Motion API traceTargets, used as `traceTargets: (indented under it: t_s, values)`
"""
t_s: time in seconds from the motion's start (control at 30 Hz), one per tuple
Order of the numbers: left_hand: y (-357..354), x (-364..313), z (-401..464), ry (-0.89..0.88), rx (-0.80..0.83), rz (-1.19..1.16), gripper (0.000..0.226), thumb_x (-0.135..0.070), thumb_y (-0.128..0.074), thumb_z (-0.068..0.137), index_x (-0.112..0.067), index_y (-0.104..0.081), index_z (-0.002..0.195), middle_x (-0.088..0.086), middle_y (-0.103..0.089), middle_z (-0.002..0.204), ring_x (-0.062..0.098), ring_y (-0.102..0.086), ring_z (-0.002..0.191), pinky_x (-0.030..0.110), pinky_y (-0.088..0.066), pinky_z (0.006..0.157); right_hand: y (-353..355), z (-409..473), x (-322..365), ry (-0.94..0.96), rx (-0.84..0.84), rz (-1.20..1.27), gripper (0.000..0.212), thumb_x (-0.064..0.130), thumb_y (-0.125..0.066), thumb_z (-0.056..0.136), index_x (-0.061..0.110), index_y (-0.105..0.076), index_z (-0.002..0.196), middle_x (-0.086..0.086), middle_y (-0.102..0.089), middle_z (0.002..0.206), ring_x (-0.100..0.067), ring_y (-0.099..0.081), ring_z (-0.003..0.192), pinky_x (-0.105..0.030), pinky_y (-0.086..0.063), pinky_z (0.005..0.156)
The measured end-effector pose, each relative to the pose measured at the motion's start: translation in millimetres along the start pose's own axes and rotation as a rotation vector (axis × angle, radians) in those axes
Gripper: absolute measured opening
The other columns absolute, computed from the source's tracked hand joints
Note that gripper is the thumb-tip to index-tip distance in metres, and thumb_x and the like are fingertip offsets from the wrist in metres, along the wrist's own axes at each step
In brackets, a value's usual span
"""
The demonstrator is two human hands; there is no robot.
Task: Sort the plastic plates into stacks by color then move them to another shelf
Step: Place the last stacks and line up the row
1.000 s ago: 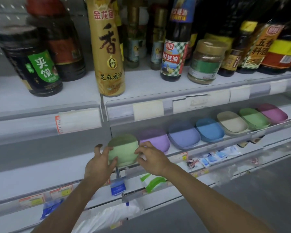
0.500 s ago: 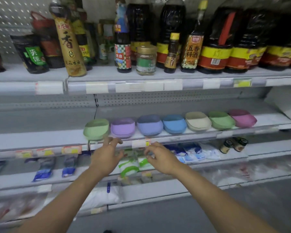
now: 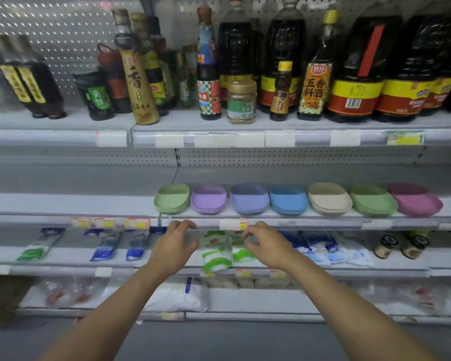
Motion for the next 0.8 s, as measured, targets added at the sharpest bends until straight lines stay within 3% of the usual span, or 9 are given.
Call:
traceTargets:
  t_s: [0.1,0.2,0.4,0.63,0.8]
  values:
    - [5,25,11,0.043,-0.014,0.019,0.033,-0.030,-0.064,0.091,-0.032,-0.057,0.123,0.000,-0.053,0.128,0.021,-0.065,0.097,0.033,-0.049,0.078,-14,26,12,0.048,0.027,-0.003,0.020,0.030,-0.055,0.099,0.028,-0.067,0.115,0.008,-0.055,0.118,-0.018,-0.058,0.110,-0.039,-0.048,0.099]
    - [13,60,34,0.081,-0.031,0.008,0.033,-0.032,-0.064,0.090,-0.032,-0.057,0.123,0.001,-0.053,0.127,0.023,-0.064,0.098,0.039,-0.053,0.085,-32,63,36,0.079,0.068,0.003,0.024,0.029,-0.054,0.100,0.026,-0.066,0.120,0.003,-0.056,0.126,-0.017,-0.056,0.117,-0.036,-0.047,0.100]
    - [24,144,103,0.111,-0.053,-0.006,0.033,-0.033,-0.063,0.094,-0.028,-0.057,0.126,0.004,-0.053,0.128,0.023,-0.066,0.081,0.039,-0.054,0.081,-85,158,90,0.063,0.085,0.064,0.027,0.032,-0.057,0.100,0.031,-0.060,0.126,0.004,-0.049,0.123,-0.021,-0.061,0.102,-0.038,-0.049,0.093]
    - [-1,215,184,0.124,0.075,-0.059,0.038,-0.037,-0.063,0.095,-0.030,-0.054,0.131,-0.001,-0.043,0.138,0.020,-0.066,0.072,0.035,-0.053,0.078,-131,244,116,-0.107,-0.040,0.078,0.042,0.034,-0.054,0.101,0.026,-0.053,0.141,0.001,-0.042,0.141,-0.025,-0.065,0.101,-0.042,-0.052,0.094]
    - [-17,225,210,0.096,0.139,-0.208,0.039,-0.030,-0.061,0.094,-0.032,-0.052,0.131,-0.008,-0.040,0.130,0.015,-0.069,0.071,0.037,-0.057,0.076,-142,268,113,-0.151,-0.057,0.055,0.047,0.032,-0.055,0.100,0.025,-0.048,0.146,-0.002,-0.034,0.151,-0.031,-0.063,0.111,-0.042,-0.051,0.096]
Point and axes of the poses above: each hand's wrist, its own z-axis towards the middle knuckle, its own y-axis out of the back of the hand, x = y × z, the point moved 3 cm from there along z, towards the middle knuckle
